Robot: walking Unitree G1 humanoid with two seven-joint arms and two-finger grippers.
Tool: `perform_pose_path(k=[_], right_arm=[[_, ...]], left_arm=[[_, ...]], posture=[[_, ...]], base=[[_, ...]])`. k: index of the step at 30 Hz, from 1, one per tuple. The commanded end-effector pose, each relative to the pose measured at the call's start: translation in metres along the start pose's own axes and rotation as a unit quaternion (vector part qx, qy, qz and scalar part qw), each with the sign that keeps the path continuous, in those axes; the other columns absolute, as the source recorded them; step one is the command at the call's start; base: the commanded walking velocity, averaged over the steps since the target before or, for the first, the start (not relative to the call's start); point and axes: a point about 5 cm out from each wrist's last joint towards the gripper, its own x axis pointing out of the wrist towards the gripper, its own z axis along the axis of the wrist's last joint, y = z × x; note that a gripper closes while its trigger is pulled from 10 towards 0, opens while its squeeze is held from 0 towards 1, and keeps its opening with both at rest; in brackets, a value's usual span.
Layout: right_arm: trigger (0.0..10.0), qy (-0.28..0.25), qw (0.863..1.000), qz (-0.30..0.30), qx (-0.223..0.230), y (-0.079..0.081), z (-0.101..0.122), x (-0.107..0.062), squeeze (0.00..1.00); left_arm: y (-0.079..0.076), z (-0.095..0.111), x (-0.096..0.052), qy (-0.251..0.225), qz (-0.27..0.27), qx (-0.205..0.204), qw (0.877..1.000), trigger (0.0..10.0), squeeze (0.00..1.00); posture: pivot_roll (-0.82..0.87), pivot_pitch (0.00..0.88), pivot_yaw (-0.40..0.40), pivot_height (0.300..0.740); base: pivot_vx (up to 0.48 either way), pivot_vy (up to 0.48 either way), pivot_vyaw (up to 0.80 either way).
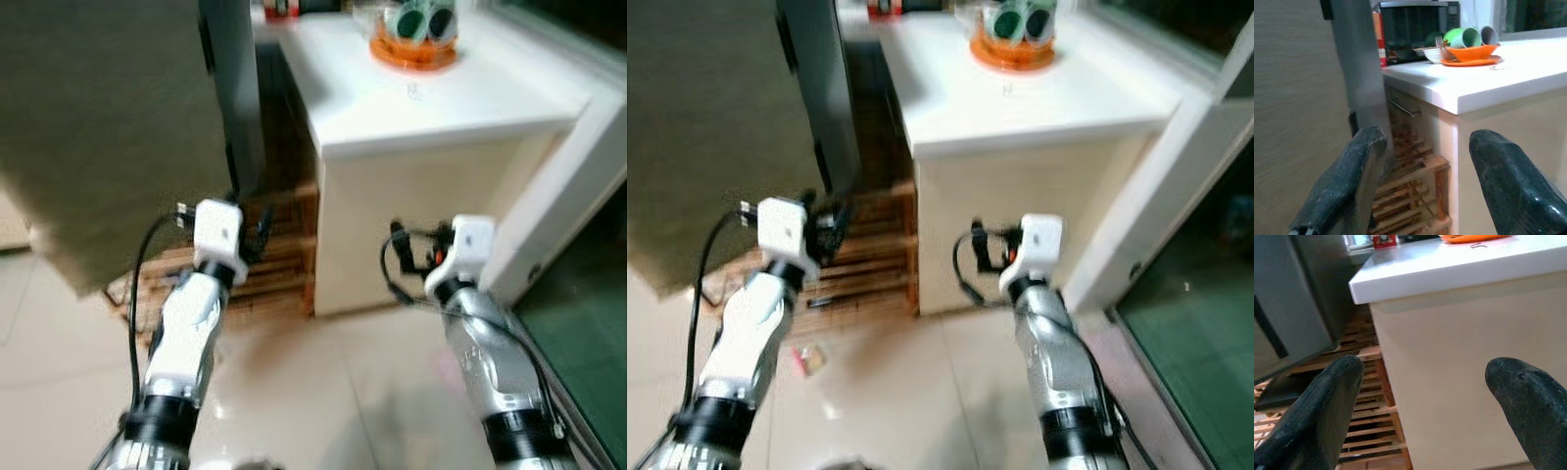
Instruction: Restocking fridge
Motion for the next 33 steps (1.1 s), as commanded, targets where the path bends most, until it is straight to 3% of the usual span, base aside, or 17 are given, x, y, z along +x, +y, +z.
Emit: perform_pose_path(k=[1,10,15,22,26,33], right_arm=[[10.0,-0.002,1.000,0.009,-0.009,0.003,0.000,0.001,0.00],[10.0,-0.009,1.000,0.020,-0.012,0.006,0.002,0.004,0.00],[10.0,-0.020,0.999,0.044,-0.012,0.017,0.006,0.009,0.00],[10.0,-0.012,0.998,0.048,-0.024,0.014,0.002,0.007,0.00],[10.0,-0.009,0.998,0.051,-0.022,0.015,0.000,0.006,0.01],[10.0,-0.013,0.998,0.055,-0.022,0.018,0.001,0.008,0.02]], left_arm=[[0.003,0.000,0.000,0.009,0.005,0.011,1.000,10.0,0.00],[-0.001,0.005,0.003,0.019,0.014,0.037,0.999,10.0,0.00],[-0.010,0.009,0.003,0.013,0.005,0.051,0.999,10.0,0.00],[-0.007,-0.003,-0.001,0.053,0.019,0.047,0.997,10.0,0.00],[-0.011,-0.001,-0.001,0.048,0.010,0.023,0.999,10.0,0.00],[-0.011,0.001,0.000,0.047,0.022,0.021,0.998,10.0,0.00]], posture=[[-0.04,0.000,0.005,0.740],[-0.05,0.000,0.002,0.740],[-0.05,0.000,-0.001,0.740],[-0.04,0.000,-0.006,0.740],[-0.04,0.000,-0.006,0.740],[-0.04,0.000,-0.003,0.740]], base=[[0.000,0.480,0.49],[0.000,0.053,0.45],[0.000,0.000,0.16],[0.000,0.000,0.00],[0.080,0.075,0.40],[0.329,0.341,0.35]])
